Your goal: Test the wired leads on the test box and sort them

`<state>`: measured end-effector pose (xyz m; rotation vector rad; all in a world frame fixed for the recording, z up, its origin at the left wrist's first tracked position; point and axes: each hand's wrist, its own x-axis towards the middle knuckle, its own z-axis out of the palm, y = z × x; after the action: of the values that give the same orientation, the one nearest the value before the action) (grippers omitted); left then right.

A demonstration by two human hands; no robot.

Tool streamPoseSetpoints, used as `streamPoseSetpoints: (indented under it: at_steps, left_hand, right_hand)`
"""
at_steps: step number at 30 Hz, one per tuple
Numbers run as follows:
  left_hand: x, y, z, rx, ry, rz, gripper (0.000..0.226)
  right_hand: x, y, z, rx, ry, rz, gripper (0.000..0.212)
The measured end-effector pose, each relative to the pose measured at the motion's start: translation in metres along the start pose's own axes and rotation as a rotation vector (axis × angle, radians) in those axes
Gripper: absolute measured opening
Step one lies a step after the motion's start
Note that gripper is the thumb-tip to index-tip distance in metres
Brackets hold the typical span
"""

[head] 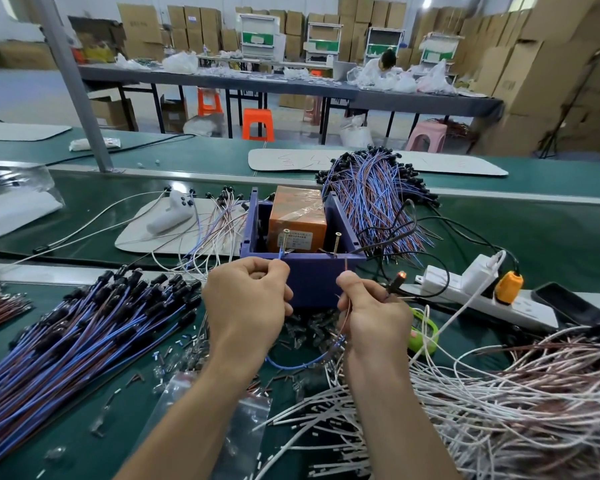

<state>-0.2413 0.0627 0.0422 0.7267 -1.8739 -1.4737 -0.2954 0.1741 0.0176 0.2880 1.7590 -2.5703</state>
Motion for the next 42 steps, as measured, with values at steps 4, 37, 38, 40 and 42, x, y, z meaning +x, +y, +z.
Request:
streamPoseSetpoints:
  at_steps: [4,37,38,40,42]
  left_hand:
    - [-0.008,0.011,0.001,0.002,-0.097,0.045,0.017]
    - [-0.183,0.026,0.063,0.803,-0.870,0.278,0.030]
    - [-0.187,0.025,0.066,0.844,-0.873,0.297,0.034]
    - [-0.193,0.024,0.070,0.936,-0.858,0.340,0.044]
    - [-0.195,0.022,0.072,0.992,-0.852,0.359,0.052]
  right_hand:
    - [-0.010,-0.021,-0.002,0.039,-0.116,0.006,0.037]
    - [-0.035,-0.161,-0.347,-1.150,0.316,0.041,0.053]
    - [-0.033,-0.160,-0.345,-1.309,0.292,0.043,0.052]
    - [-0.029,-0.151,-0.339,-1.528,0.269,0.009,0.051]
    - [-0.028,-0.141,-0.334,-1.514,0.354,-0.039,0.051]
